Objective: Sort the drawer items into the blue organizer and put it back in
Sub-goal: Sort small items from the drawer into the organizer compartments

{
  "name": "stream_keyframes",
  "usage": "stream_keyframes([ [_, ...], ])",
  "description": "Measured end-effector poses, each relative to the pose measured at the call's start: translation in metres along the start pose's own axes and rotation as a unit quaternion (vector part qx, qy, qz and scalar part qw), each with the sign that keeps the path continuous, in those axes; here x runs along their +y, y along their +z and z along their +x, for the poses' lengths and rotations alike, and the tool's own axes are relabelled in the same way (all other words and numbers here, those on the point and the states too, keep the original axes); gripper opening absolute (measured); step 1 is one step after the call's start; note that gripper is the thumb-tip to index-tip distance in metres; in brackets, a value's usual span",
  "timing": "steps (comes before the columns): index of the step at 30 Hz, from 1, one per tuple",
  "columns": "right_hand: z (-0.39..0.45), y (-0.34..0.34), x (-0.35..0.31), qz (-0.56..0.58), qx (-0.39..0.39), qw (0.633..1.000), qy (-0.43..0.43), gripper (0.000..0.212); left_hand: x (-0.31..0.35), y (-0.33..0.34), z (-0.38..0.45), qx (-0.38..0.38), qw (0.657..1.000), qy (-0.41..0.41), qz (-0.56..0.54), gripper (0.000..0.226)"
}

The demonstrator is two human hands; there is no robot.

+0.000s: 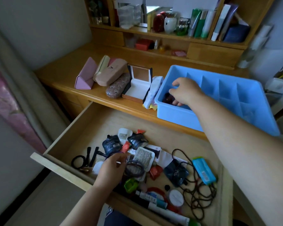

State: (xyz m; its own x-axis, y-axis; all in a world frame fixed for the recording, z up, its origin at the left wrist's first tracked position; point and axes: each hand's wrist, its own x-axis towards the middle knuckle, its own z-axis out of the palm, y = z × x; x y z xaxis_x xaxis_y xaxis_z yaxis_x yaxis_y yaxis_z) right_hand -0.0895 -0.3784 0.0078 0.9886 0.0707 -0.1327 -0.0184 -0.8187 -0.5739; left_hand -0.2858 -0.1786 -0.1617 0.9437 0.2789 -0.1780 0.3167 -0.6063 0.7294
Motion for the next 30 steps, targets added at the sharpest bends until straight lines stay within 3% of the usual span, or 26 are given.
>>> stream_keyframes([
  [3,-0.020,0.009,0.014,0.016,0.137,0.985,-0.100,0.027,-0.002,0.001,-0.001,-0.042,0.997,0.029,0.054,0.025],
  [5,-0.051,0.023,0.027,0.019,0.239,0.937,-0.254,0.017,0.000,0.003,-0.001,-0.096,0.987,0.070,0.106,0.028],
  [7,-0.086,0.044,0.043,0.009,0.236,0.903,-0.359,0.012,0.004,0.007,0.001,-0.150,0.960,0.126,0.198,0.036],
  [8,-0.101,0.058,0.054,0.000,0.203,0.903,-0.378,0.012,0.006,0.010,0.002,-0.171,0.945,0.141,0.240,0.043],
  [10,-0.124,0.090,0.076,-0.022,0.092,0.937,-0.335,0.013,0.009,0.012,0.004,-0.193,0.933,0.133,0.275,0.051],
  [12,-0.140,0.118,0.094,-0.029,-0.056,0.966,-0.252,0.017,0.010,0.013,0.007,-0.191,0.930,0.135,0.285,0.044],
  [14,-0.148,0.142,0.105,0.011,-0.133,0.973,-0.187,0.018,0.010,0.012,0.007,-0.174,0.928,0.148,0.294,0.031],
  [18,-0.151,0.154,0.102,0.136,-0.110,0.982,-0.072,0.018,0.009,0.005,-0.001,-0.106,0.949,0.162,0.251,0.011],
  [22,-0.151,0.144,0.094,0.165,-0.172,0.963,-0.126,0.034,0.027,0.000,-0.009,-0.128,0.971,0.183,0.090,0.006],
  [24,-0.152,0.136,0.089,0.188,-0.188,0.955,-0.127,0.029,0.040,0.000,-0.010,-0.126,0.979,0.161,-0.016,0.005],
  [27,-0.150,0.111,0.083,0.240,-0.137,0.957,-0.090,0.030,0.051,0.006,-0.009,-0.101,0.979,0.110,-0.138,0.012],
  [30,-0.142,0.057,0.077,0.355,-0.003,0.928,-0.111,0.044,0.044,0.011,-0.007,-0.060,0.987,0.070,-0.135,0.012],
])
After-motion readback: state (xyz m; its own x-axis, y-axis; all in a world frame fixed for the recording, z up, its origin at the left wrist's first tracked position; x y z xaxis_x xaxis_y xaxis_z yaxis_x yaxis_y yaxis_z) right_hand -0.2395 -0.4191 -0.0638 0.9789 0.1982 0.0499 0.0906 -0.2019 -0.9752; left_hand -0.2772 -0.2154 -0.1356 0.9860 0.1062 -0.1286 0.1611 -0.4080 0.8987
